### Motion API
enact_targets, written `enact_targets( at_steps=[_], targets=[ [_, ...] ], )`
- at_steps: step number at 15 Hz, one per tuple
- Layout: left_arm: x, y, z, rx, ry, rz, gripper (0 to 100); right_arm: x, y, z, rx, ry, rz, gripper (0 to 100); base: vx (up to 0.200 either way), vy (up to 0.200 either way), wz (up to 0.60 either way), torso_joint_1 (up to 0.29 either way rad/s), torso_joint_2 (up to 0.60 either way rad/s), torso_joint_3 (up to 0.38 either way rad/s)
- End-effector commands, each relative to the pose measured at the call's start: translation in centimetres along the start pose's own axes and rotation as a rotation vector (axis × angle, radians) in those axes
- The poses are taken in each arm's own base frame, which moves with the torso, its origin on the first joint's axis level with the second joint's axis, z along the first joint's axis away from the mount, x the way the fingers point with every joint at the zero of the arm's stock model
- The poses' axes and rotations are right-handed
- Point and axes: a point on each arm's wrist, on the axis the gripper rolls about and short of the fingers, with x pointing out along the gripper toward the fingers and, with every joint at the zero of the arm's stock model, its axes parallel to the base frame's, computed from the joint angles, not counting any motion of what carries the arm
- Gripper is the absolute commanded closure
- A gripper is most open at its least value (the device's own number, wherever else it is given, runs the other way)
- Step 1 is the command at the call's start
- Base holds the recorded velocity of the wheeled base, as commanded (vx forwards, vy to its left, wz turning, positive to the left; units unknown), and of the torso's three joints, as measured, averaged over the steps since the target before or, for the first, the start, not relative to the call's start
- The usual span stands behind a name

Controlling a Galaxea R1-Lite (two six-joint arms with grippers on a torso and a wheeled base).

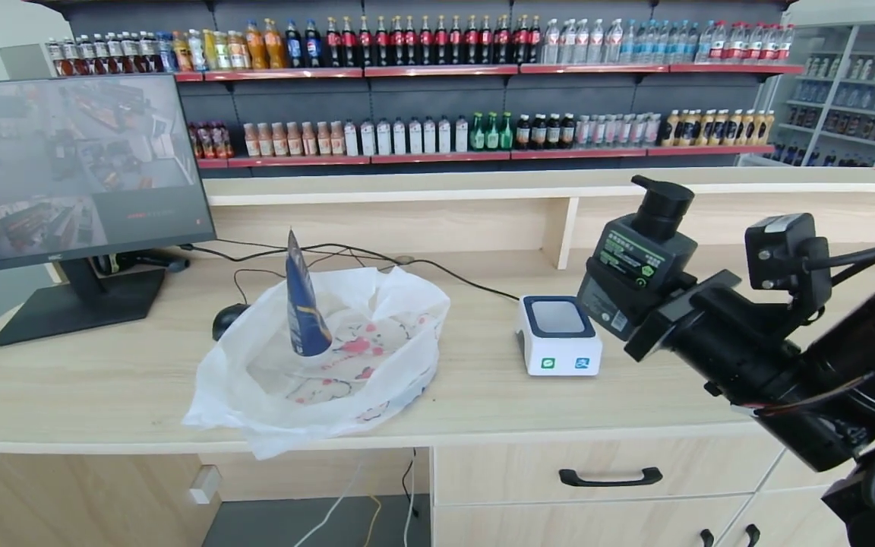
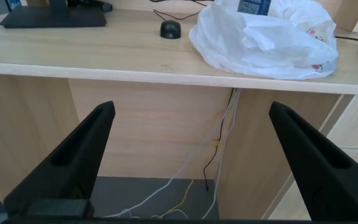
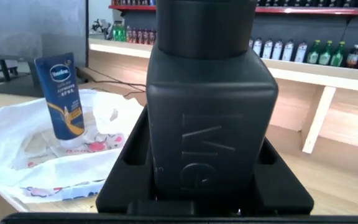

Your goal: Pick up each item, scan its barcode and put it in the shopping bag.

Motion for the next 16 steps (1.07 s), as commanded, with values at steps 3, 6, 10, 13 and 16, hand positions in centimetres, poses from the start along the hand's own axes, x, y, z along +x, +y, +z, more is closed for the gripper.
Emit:
enact_targets(
  at_steps=[3,6,10,13,16],
  targets=[
    [0.0,0.0,0.0,0.000,0.001,0.000,0,1.7,-0.1,-2.5,-0.151,0.047,0.080,100,0.000,0.000,0.00,0.000,0.00,0.000],
    [0.0,0.0,0.0,0.000,0.001,0.000,0,3.1,-0.8,-3.2,-0.262,0.039,0.060,100,0.000,0.000,0.00,0.000,0.00,0.000],
    [0.0,0.0,0.0,0.000,-0.001,0.000,0,3.7,-1.2,-5.2,-0.376,0.086,0.061,100,0.000,0.000,0.00,0.000,0.00,0.000],
    [0.0,0.0,0.0,0.000,0.001,0.000,0,4.9,-1.3,-5.5,-0.397,0.062,0.061,100,0.000,0.000,0.00,0.000,0.00,0.000],
    [0.0,0.0,0.0,0.000,-0.001,0.000,0,6.7,-2.1,-5.1,-0.434,-0.004,0.060,100,0.000,0.000,0.00,0.000,0.00,0.000]
  ],
)
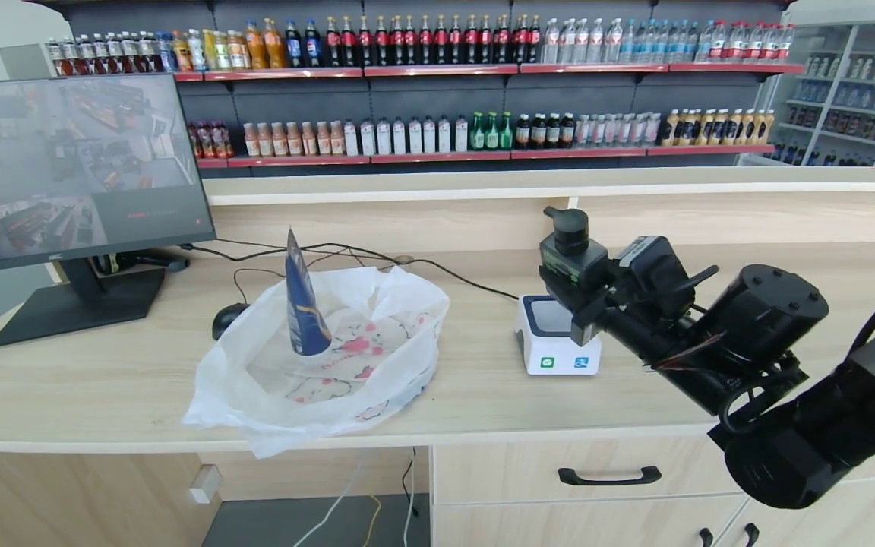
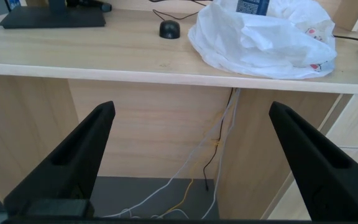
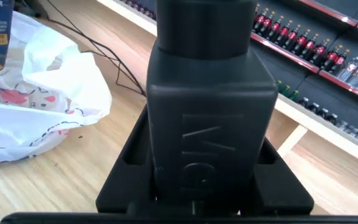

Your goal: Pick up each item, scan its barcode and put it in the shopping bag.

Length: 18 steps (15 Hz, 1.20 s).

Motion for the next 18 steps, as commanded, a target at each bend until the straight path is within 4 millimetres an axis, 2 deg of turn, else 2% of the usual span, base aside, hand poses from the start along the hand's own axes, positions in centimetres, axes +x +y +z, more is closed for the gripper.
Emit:
enact_targets(
  at_steps=[1,4,7,10,12,18],
  targets=[
    [0.0,0.0,0.0,0.000,-0.001,0.000,0,0.9,-0.7,-0.8,-0.054,-0.022,0.014,100,0.000,0.000,0.00,0.000,0.00,0.000],
    [0.0,0.0,0.0,0.000,-0.001,0.000,0,1.3,-1.0,-1.1,-0.090,-0.055,0.052,100,0.000,0.000,0.00,0.000,0.00,0.000],
    [0.0,0.0,0.0,0.000,0.001,0.000,0,2.8,-1.6,-1.9,-0.138,-0.128,0.115,100,0.000,0.000,0.00,0.000,0.00,0.000],
    [0.0,0.0,0.0,0.000,-0.001,0.000,0,2.9,-1.4,-2.7,-0.196,-0.153,0.177,100,0.000,0.000,0.00,0.000,0.00,0.000],
    [0.0,0.0,0.0,0.000,-0.001,0.000,0,3.2,-1.7,-2.3,-0.229,-0.179,0.172,100,0.000,0.000,0.00,0.000,0.00,0.000],
    [0.0,0.0,0.0,0.000,-0.001,0.000,0,3.0,-2.5,-2.9,-0.289,-0.223,0.238,100,0.000,0.000,0.00,0.000,0.00,0.000]
  ],
)
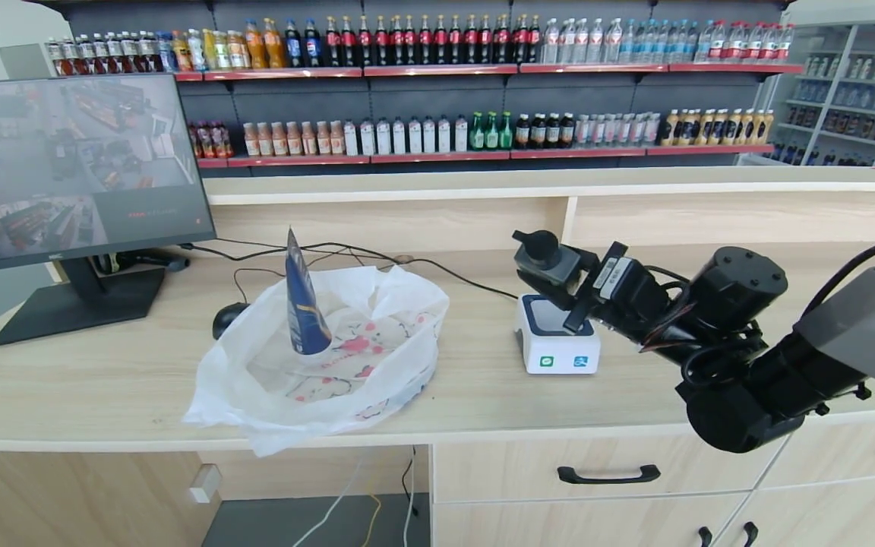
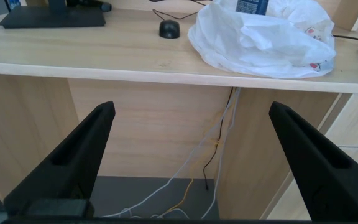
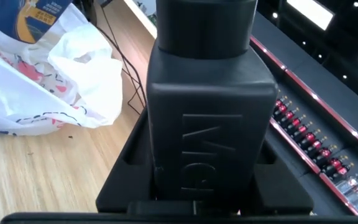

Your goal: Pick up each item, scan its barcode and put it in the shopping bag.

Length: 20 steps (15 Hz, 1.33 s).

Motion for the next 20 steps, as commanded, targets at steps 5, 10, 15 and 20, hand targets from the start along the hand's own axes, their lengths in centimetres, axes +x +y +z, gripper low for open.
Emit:
enact_targets(
  at_steps=[5,10,15,20],
  targets=[
    [0.0,0.0,0.0,0.000,0.000,0.000,0,0.1,0.3,-0.9,-0.029,-0.021,0.039,100,0.000,0.000,0.00,0.000,0.00,0.000],
    [0.0,0.0,0.0,0.000,-0.001,0.002,0,0.3,0.7,-1.8,-0.048,-0.039,0.071,100,0.000,0.000,0.00,0.000,0.00,0.000],
    [0.0,0.0,0.0,0.000,-0.001,0.000,0,-0.6,0.1,-2.6,-0.062,-0.023,0.074,100,0.000,0.000,0.00,0.000,0.00,0.000],
    [0.0,0.0,0.0,0.000,0.000,0.000,0,-0.5,0.6,-2.9,-0.053,-0.019,0.085,100,0.000,0.000,0.00,0.000,0.00,0.000]
  ],
)
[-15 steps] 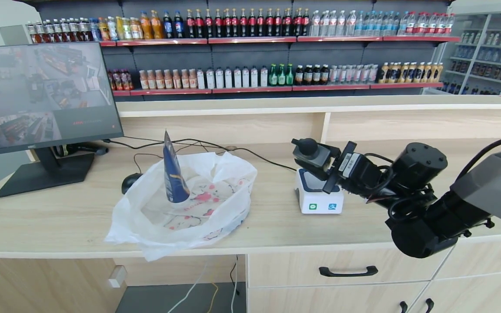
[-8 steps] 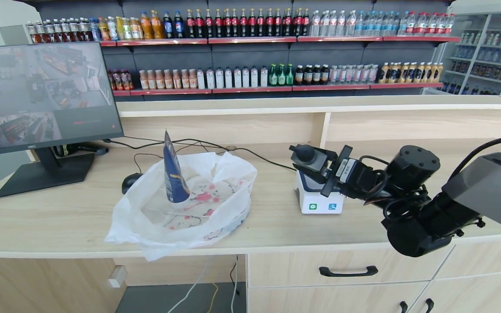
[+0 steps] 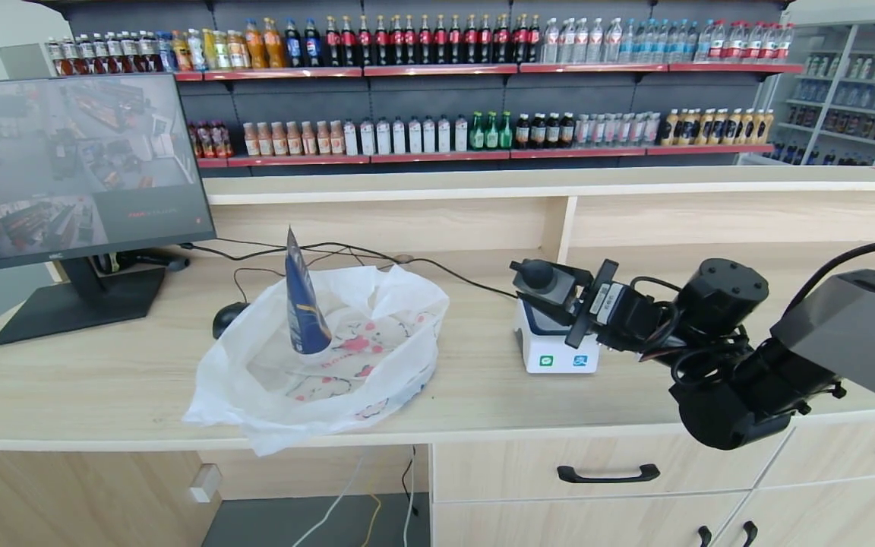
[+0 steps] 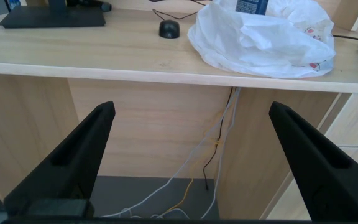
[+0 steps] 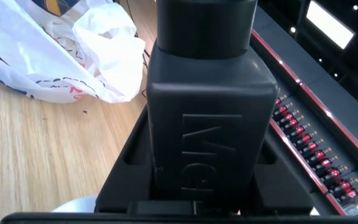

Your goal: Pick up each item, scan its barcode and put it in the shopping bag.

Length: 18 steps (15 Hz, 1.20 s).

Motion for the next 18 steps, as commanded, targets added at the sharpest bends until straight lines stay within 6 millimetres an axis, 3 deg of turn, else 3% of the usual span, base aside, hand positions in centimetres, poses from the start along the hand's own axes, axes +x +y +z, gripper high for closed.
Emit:
enact_targets(
  at_steps=[1,5,8,13,18],
  targets=[
    [0.0,0.0,0.0,0.000,0.000,0.000,0,0.1,0.0,0.0,-0.001,-0.004,-0.001,100,0.000,0.000,0.00,0.000,0.00,0.000],
    [0.0,0.0,0.0,0.000,0.000,0.000,0,0.0,-0.6,0.5,-0.007,-0.015,-0.007,100,0.000,0.000,0.00,0.000,0.00,0.000],
    [0.0,0.0,0.0,0.000,0.000,0.000,0,0.0,-1.7,2.9,0.010,-0.027,-0.050,100,0.000,0.000,0.00,0.000,0.00,0.000],
    [0.0,0.0,0.0,0.000,0.000,0.000,0,-2.8,-2.1,6.4,0.117,0.074,-0.147,100,0.000,0.000,0.00,0.000,0.00,0.000],
    [0.0,0.0,0.0,0.000,-0.001,0.000,0,-5.8,-3.4,11.1,0.274,0.111,-0.320,100,0.000,0.000,0.00,0.000,0.00,0.000]
  ],
)
